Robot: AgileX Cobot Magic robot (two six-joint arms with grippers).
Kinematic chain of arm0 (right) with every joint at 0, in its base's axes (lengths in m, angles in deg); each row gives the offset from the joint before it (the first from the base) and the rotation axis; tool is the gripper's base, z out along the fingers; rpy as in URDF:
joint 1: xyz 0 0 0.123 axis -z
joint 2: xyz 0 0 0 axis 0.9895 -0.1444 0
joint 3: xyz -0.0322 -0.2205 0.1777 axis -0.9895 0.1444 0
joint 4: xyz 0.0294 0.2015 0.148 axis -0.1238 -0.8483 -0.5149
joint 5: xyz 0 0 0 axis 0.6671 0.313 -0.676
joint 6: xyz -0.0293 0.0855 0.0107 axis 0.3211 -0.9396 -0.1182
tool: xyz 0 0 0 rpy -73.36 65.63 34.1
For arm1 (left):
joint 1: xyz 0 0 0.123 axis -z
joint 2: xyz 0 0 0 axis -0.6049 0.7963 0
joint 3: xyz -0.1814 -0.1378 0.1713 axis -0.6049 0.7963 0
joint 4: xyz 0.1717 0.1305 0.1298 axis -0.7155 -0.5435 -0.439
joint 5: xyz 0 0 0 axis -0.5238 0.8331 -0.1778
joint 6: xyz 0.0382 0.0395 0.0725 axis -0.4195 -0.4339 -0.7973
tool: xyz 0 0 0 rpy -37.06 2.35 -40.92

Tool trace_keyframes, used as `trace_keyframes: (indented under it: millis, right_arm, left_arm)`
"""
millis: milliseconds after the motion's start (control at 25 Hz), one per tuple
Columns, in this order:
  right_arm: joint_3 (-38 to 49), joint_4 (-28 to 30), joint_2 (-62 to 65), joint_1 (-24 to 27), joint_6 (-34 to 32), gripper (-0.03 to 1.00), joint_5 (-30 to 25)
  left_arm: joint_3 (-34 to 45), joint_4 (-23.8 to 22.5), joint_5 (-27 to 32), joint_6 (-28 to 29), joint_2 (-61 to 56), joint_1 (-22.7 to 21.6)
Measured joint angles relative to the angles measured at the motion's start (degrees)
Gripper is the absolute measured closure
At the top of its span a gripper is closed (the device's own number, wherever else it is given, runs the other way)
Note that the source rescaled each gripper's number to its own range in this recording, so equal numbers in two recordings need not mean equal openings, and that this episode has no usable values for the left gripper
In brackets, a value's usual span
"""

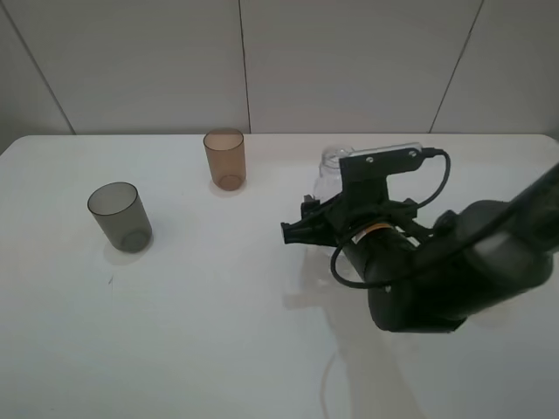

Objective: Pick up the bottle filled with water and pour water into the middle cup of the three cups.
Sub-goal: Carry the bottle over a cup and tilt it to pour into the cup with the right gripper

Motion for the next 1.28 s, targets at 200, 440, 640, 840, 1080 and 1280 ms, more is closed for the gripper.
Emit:
trace_keyframes:
  millis: [200, 440, 640, 840, 1080, 1280]
  right_arm:
    - [0.1, -3.6, 11.4, 0.0, 12.4, 0.97, -11.2]
    - [-1.1, -5.0, 20.5, 2.0, 24.1, 0.97, -28.0]
    - [-4.8, 2.2, 22.5, 5.8, 24.8, 0.97, -41.5]
    - [-10.7, 12.1, 22.4, 9.2, 22.3, 0.97, -50.8]
    - [-18.7, 32.5, 19.3, 11.9, 5.7, 0.97, -55.0]
    - [-24.5, 52.0, 14.1, 12.5, -10.8, 0.97, -56.2]
  left_arm:
    - [0.0, 0.0, 0.0, 0.0, 0.0, 0.0]
    - [0.0, 0.0, 0.0, 0.0, 0.0, 0.0]
    - [0.0, 0.0, 0.0, 0.0, 0.0, 0.0]
    - [0.0, 0.0, 0.0, 0.0, 0.0, 0.0]
    - [0.0, 0.0, 0.0, 0.0, 0.0, 0.0]
    - [0.0, 0.0, 0.0, 0.0, 0.0, 0.0]
